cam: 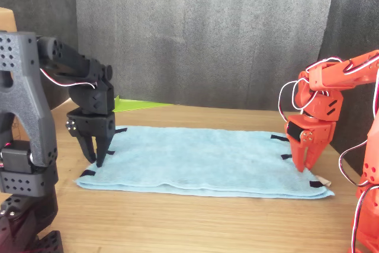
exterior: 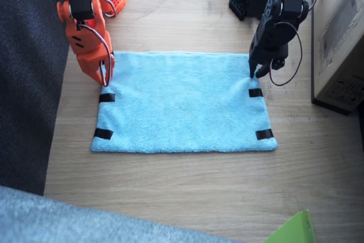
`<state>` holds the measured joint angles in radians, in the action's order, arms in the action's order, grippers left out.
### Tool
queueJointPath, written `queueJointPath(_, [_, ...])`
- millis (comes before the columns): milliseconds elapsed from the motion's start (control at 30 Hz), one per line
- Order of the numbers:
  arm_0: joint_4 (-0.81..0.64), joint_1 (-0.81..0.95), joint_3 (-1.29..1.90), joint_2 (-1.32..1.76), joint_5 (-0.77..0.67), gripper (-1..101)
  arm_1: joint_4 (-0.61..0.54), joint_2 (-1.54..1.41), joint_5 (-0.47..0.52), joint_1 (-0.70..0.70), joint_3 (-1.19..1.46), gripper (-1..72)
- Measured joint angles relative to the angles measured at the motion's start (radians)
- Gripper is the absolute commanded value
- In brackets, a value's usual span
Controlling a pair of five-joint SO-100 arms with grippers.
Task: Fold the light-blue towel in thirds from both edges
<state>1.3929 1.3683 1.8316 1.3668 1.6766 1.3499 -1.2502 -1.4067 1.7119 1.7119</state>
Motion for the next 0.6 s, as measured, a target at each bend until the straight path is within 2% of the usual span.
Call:
queueJointPath(200, [0.000,0.000,0.000,0.000,0.000,0,0.011,-0.035,0.009,0.020,0.008,0.1])
queueJointPath(600, [-0.018,0.000,0.020,0.017,-0.005,0,0.190,-0.081,-0.003,0.094,-0.133,0.1])
